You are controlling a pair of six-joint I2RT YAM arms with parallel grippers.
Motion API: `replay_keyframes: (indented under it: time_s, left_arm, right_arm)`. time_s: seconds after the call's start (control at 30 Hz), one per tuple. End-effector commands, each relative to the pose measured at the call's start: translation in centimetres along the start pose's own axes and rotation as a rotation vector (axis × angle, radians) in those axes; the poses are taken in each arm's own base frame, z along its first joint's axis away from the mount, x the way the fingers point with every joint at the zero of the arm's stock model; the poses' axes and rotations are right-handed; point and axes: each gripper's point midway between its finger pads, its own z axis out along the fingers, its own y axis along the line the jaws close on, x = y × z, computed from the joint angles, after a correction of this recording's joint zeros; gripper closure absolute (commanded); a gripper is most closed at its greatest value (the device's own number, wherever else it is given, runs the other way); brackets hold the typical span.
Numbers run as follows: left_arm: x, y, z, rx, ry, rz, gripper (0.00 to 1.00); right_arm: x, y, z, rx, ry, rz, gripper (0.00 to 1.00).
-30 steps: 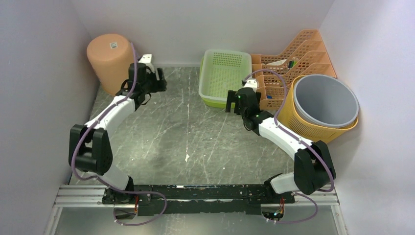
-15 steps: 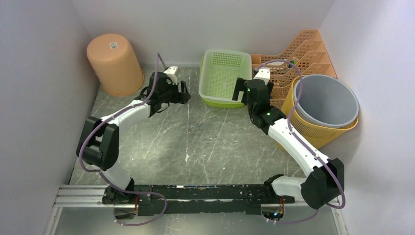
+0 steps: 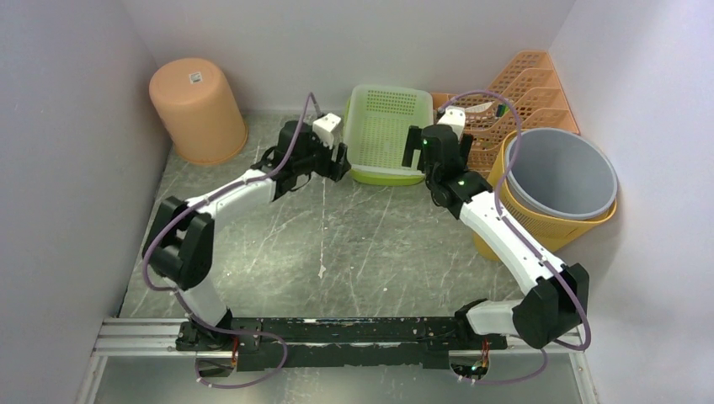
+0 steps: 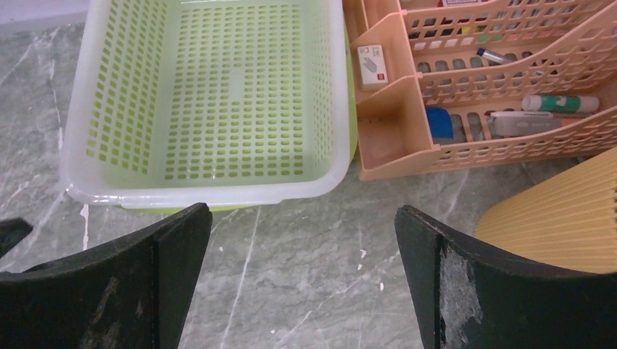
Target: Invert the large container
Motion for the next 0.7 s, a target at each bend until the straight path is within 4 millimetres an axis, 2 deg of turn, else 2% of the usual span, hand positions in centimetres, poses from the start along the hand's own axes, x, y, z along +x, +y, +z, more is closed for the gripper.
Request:
replay_keyframes:
  time_s: [0.0, 0.07, 0.23, 0.43, 0.67]
  left_arm:
    - [0.8, -2.4, -3.4, 0.063, -0.051, -0.073, 0.18]
    - [2.3, -3.4, -4.5, 0.077, -0.048, -0.095, 0.19]
    - [5.3, -4.6, -5.7, 0.071, 0.011, -0.102, 0.19]
    - [6.4, -7.1, -6.1, 0.132, 0.015, -0.097, 0.19]
    - [8.2, -9.5, -6.8, 0.182, 0.033, -0.096, 0.20]
  right_arm:
    - [-3.6, -1.6, -1.6, 0.071, -0.037, 0.024, 0.00]
    - [-4.8, -2.6, -2.5, 0.106, -0.055, 0.021, 0.00]
    - [-6.9, -7.4, -4.9, 0.341, -0.107, 0.004, 0.00]
    - [-6.8, -9.1, -5.4, 0.427, -0.077, 0.002, 0.00]
    - [-9.6, -11.0, -7.5, 0.469, -0.127, 0.060, 0.00]
